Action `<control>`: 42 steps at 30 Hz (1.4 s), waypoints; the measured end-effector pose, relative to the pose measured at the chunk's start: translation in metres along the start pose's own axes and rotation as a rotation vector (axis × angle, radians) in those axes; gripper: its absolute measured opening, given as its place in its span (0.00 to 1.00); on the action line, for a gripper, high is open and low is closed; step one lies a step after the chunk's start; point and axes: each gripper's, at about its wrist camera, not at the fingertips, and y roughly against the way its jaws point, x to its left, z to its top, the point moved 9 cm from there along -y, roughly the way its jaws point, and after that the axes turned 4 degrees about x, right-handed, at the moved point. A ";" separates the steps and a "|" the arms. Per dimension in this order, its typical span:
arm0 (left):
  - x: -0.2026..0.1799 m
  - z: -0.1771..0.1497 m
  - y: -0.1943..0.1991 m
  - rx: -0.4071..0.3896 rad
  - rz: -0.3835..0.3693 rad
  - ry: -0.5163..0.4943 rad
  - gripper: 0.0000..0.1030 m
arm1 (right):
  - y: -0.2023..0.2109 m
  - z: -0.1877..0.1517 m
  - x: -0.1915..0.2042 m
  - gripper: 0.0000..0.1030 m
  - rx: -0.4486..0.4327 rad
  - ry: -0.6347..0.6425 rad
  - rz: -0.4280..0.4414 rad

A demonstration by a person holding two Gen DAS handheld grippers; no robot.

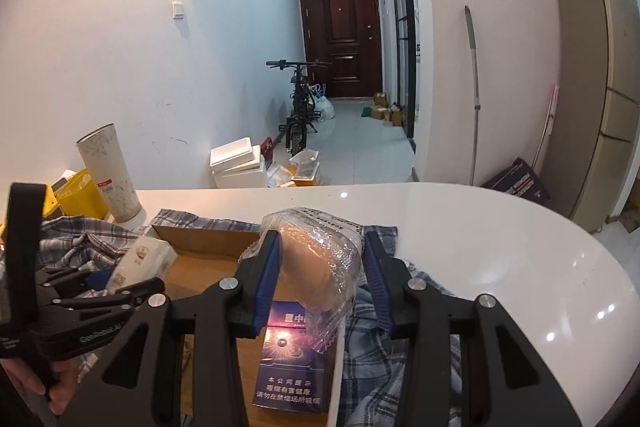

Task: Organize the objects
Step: 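Lower the tissue pack into the box and open the left gripper while the right holds the bun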

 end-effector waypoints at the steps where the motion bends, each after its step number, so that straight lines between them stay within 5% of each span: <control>1: 0.001 -0.001 -0.001 0.002 0.007 0.001 0.49 | -0.001 0.001 0.000 0.39 0.004 -0.005 0.006; 10: -0.001 -0.006 -0.008 0.034 0.016 -0.015 0.49 | 0.003 0.003 -0.005 0.39 -0.007 -0.015 -0.001; 18: -0.006 -0.006 -0.005 0.042 -0.007 -0.024 0.74 | 0.003 0.005 -0.004 0.39 -0.007 -0.018 0.005; 23: -0.010 0.009 0.044 -0.130 0.084 -0.085 0.78 | 0.008 0.006 -0.002 0.39 -0.013 -0.029 0.023; 29: -0.013 0.032 0.119 -0.281 -0.025 -0.003 0.99 | 0.021 0.014 0.006 0.39 -0.042 -0.039 0.064; 35: 0.009 0.016 0.175 -0.412 -0.053 0.051 0.99 | 0.034 0.017 0.020 0.39 -0.044 -0.024 0.108; 40: 0.024 -0.017 0.162 -0.388 -0.060 0.100 1.00 | 0.033 0.009 0.042 0.40 0.009 0.012 0.160; 42: 0.030 -0.026 0.147 -0.378 0.023 0.098 1.00 | 0.025 0.001 0.051 0.40 0.061 0.024 0.175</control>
